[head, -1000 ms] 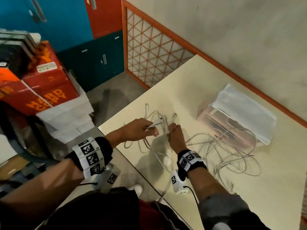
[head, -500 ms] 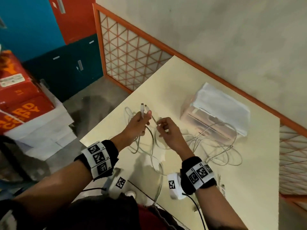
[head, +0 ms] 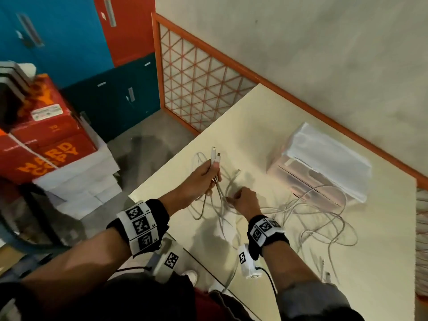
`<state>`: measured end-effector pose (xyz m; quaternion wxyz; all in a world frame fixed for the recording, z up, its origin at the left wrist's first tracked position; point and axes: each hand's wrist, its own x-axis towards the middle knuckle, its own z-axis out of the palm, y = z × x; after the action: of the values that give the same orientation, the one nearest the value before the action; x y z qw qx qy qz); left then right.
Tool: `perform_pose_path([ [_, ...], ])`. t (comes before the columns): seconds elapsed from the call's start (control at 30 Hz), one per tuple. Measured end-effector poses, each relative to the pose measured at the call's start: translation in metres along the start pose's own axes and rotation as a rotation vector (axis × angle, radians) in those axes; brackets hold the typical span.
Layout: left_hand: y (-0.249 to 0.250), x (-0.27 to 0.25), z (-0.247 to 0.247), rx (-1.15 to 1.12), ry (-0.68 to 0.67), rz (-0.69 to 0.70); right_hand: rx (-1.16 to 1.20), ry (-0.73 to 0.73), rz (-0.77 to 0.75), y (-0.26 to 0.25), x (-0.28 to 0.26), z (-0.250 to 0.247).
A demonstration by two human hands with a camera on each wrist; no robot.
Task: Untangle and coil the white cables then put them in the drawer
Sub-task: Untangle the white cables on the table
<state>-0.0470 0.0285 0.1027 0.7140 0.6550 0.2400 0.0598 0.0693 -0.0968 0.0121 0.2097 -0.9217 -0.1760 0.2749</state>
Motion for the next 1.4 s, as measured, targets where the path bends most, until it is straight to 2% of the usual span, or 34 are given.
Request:
perform_pose_path([
  [0.17,0.007,0.002,-0.011,0.066,-0.065,0.038,-0.033,0.011,0.015,-0.006,0.002,0.004],
  [0.27,0.011,0.008,-0.01,0.035,-0.058,0.041,0.104,0.053,0.011,-0.009,-0.001,-0.01],
  [0.33,0.013,0.014,-0.007,0.022,-0.044,0.047,0.282,0.086,-0.072,-0.016,-0.009,-0.026],
  [0.47,0.018,0.025,0.005,0.042,0.037,0.069,0.43,0.07,-0.315,-0.036,-0.028,-0.061],
  [0.63,0.024,0.029,0.022,-0.075,0.104,0.107,0.397,0.013,-0.476,-0.044,-0.056,-0.075],
  [0.8,0.03,0.028,0.034,-0.23,0.06,0.132,0.278,0.05,-0.476,-0.042,-0.075,-0.076],
  [0.9,0.033,0.027,0.04,-0.259,-0.034,0.151,0.21,0.034,-0.468,-0.038,-0.079,-0.083],
  [0.97,0.034,0.026,0.044,-0.24,-0.066,0.189,0.307,0.085,-0.457,-0.038,-0.081,-0.091],
  [1.07,0.035,0.02,0.048,-0.152,-0.107,0.206,0.522,0.277,-0.46,-0.045,-0.082,-0.11],
  [1.13,0.034,0.016,0.051,-0.079,-0.143,0.232,0.53,0.367,-0.505,-0.055,-0.083,-0.12],
  [1.23,0.034,0.011,0.055,-0.029,-0.204,0.273,0.558,0.381,-0.497,-0.06,-0.083,-0.127],
  [1.4,0.036,0.007,0.054,0.037,-0.291,0.266,0.63,0.383,-0.435,-0.056,-0.085,-0.137],
])
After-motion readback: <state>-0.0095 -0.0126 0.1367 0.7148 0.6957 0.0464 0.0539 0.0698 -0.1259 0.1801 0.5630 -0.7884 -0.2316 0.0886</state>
